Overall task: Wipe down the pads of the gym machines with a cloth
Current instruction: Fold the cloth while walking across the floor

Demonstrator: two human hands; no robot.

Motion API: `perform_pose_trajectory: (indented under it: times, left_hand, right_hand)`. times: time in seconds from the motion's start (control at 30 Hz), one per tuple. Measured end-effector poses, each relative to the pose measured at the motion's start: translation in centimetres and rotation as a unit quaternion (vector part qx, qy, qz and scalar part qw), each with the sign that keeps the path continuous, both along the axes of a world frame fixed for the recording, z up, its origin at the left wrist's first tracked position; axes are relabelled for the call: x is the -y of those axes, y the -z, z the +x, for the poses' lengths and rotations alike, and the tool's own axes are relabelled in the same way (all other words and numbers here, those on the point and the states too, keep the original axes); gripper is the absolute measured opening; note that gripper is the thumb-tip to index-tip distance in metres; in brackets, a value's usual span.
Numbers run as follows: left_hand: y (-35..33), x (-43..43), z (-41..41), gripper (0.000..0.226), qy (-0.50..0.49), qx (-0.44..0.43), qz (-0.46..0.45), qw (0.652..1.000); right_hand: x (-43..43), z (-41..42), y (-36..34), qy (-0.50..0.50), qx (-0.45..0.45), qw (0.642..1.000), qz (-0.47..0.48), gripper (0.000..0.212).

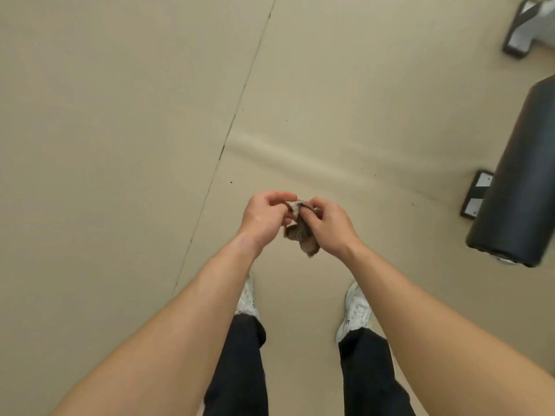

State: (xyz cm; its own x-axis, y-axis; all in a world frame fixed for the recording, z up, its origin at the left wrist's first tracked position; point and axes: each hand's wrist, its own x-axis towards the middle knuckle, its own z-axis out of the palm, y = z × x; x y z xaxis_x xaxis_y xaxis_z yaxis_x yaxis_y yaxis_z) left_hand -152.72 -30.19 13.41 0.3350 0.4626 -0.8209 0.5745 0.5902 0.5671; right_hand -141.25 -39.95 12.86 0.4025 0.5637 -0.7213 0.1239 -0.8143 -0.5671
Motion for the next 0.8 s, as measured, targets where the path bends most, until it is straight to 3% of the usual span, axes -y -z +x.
perform_pose_trajectory:
  times: [0.13,0.2,0.27,0.4,0.57,0.8]
  left_hand:
    - [-12.6,-4.7,-0.4,0.024,0.177,0.001,0.172,0.969]
    - [-18.5,-7.2,0.3,0.008,0.196,0.000,0.238,0.951]
    - [-23.5,-9.8,1.5,0.016,0.198,0.011,0.273,0.941]
    - [-31.2,-13.6,6.1,0.019,0.225,0.056,0.314,0.921]
    - [-37.9,-19.8,13.4,0.018,0.206,0.071,0.322,0.921]
    - [-44.3,-28.2,23.9,0.022,0.102,0.049,0.339,0.934]
  right_hand:
    - [-3.4,0.8,-12.8,0.036,-0.020,0.998,0.040,0.016]
    - [-4.9,1.9,-18.0,0.022,-0.061,0.997,0.049,0.012]
    - [-6.1,3.3,-22.4,0.007,-0.088,0.995,0.044,0.017]
    - [-8.5,6.8,-28.0,-0.030,-0.033,0.998,0.055,0.010]
    - [-12.2,14.1,-32.5,-0.015,-0.017,0.998,0.061,0.007]
    - [-18.3,27.3,-39.2,0.113,0.008,0.984,0.141,0.008]
